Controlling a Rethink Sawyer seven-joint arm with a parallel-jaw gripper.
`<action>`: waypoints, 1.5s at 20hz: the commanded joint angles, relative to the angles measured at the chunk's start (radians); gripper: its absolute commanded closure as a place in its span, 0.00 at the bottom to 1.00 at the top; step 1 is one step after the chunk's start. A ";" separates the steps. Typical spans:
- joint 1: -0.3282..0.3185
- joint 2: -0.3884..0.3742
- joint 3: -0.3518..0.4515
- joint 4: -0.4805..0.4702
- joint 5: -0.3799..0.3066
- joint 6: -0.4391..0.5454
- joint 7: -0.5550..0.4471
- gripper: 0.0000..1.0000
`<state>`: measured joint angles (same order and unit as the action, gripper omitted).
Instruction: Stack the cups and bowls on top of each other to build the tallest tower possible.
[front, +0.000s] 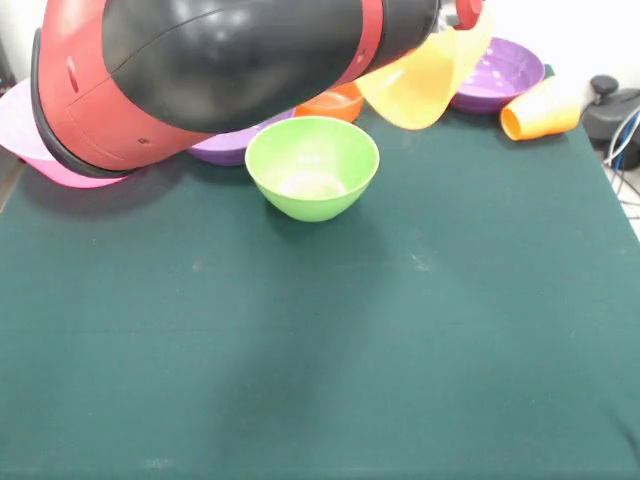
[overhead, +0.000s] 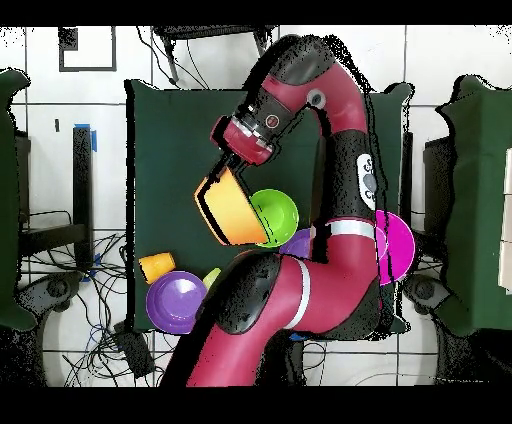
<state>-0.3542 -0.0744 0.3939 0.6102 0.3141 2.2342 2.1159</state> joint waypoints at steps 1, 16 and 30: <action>-0.017 -0.180 -0.103 0.249 -0.064 -0.476 0.047 1.00; 0.018 0.020 -0.061 0.076 -0.094 -0.381 0.078 1.00; 0.070 0.118 0.041 0.047 0.022 -0.318 0.108 1.00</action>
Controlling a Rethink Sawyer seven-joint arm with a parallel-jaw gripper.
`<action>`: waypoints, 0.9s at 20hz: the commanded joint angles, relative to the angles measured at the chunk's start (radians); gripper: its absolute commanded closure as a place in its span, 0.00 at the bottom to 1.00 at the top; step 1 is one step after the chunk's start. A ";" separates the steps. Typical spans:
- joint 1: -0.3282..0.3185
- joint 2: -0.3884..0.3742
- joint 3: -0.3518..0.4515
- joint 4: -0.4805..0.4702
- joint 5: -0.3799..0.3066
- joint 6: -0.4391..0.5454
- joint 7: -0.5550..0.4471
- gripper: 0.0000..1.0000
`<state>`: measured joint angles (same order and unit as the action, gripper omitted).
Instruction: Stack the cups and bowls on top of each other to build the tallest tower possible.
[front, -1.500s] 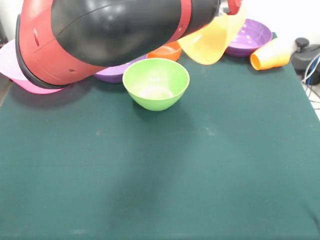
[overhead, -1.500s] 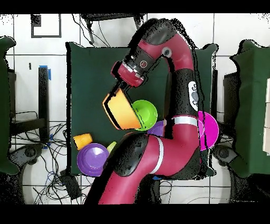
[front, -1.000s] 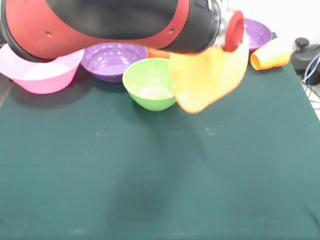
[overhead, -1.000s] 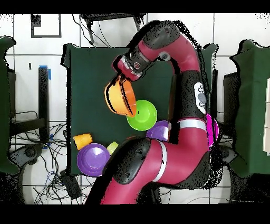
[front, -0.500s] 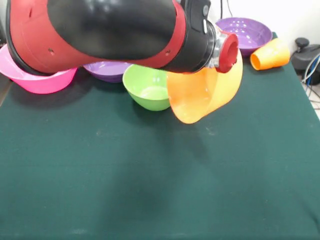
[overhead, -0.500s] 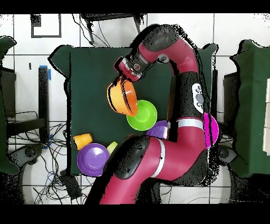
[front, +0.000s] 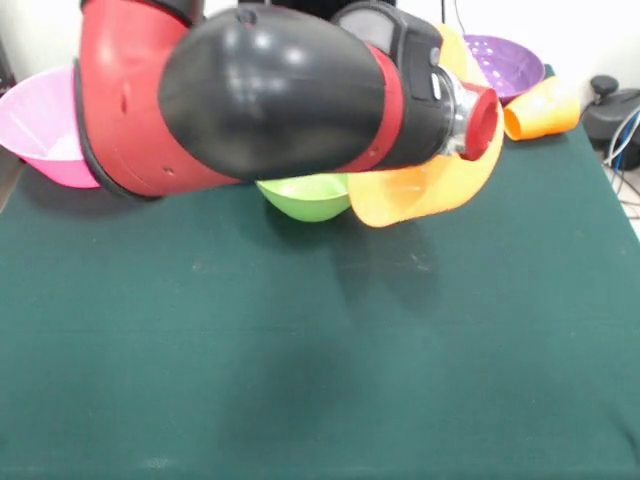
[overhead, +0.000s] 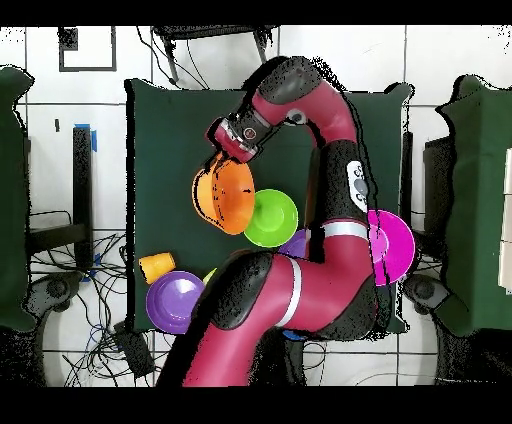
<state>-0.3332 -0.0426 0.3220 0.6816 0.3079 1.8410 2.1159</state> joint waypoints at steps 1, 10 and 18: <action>0.055 0.100 0.117 -0.042 0.031 0.092 0.116 1.00; 0.094 0.172 0.152 -0.164 0.037 0.143 0.141 1.00; 0.130 0.142 0.185 -0.155 0.095 0.152 0.236 1.00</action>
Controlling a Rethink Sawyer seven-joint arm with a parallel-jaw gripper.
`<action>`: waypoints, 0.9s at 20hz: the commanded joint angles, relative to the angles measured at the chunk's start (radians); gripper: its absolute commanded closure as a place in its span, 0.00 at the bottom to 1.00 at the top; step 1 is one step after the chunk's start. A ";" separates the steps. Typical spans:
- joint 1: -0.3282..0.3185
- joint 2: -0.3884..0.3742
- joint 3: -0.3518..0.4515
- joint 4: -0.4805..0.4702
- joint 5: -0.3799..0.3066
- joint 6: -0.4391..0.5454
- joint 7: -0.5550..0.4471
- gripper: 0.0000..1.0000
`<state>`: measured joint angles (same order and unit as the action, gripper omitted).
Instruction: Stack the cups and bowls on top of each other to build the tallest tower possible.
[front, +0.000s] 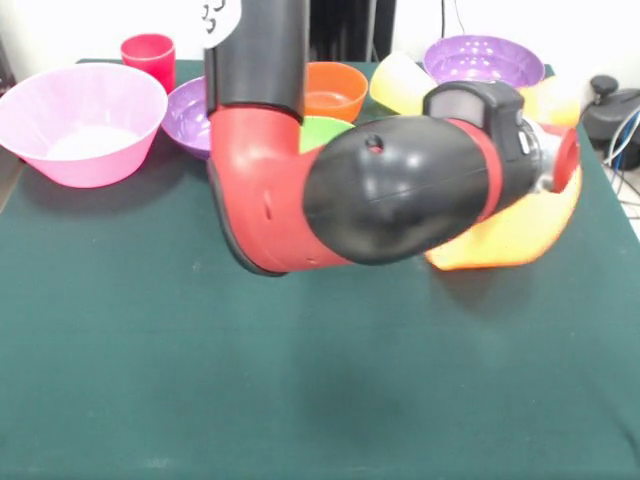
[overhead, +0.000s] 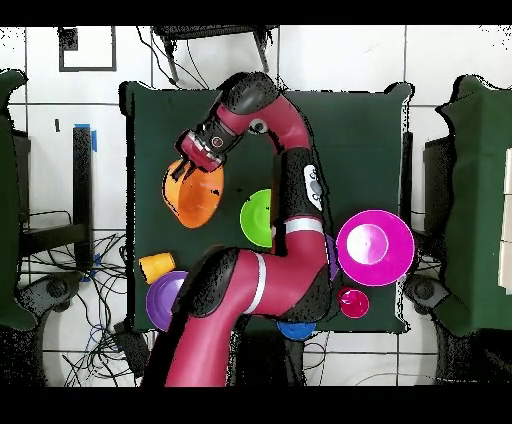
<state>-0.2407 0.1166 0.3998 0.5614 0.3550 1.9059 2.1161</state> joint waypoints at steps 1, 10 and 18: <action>0.041 -0.027 0.110 -0.026 0.062 0.089 0.247 1.00; 0.043 -0.009 0.161 -0.057 0.077 0.170 0.258 1.00; 0.029 -0.003 0.204 -0.044 0.080 0.192 0.219 1.00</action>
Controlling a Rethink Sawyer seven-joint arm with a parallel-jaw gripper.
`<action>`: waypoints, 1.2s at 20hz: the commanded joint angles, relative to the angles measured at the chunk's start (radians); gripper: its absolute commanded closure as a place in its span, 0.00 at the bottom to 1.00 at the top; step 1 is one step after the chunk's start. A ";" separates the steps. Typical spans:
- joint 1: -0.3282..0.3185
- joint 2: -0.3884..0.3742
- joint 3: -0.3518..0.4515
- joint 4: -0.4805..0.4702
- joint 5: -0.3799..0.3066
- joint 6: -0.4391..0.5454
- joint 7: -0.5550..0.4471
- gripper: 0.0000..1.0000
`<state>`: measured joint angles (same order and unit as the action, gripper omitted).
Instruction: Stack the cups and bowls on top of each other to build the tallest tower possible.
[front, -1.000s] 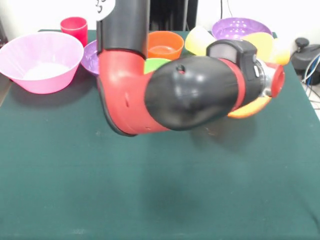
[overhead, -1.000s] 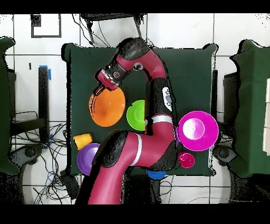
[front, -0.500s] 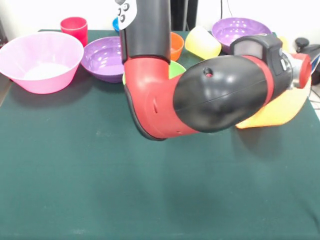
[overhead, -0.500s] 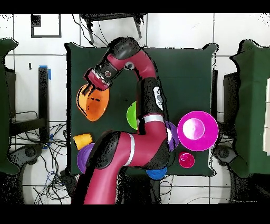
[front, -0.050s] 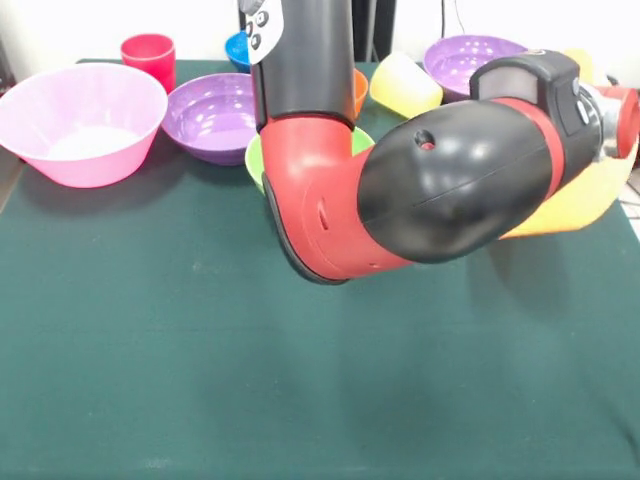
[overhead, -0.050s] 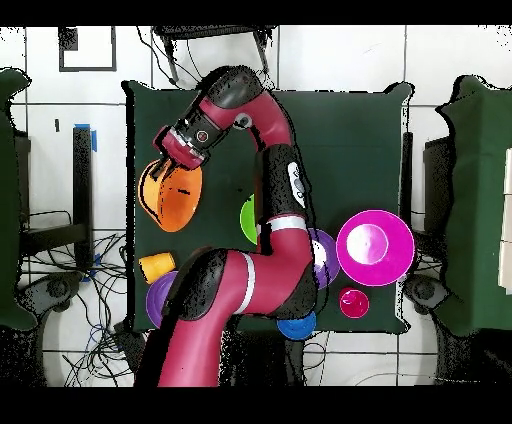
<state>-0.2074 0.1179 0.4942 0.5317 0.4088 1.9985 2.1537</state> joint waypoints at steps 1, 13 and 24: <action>-0.006 0.001 0.112 -0.013 0.024 0.090 0.171 1.00; -0.012 0.063 0.139 -0.031 -0.024 -0.017 0.040 1.00; -0.029 0.122 0.151 -0.074 -0.100 -0.105 -0.087 1.00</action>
<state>-0.2151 0.2072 0.5749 0.5023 0.3904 2.0058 2.1537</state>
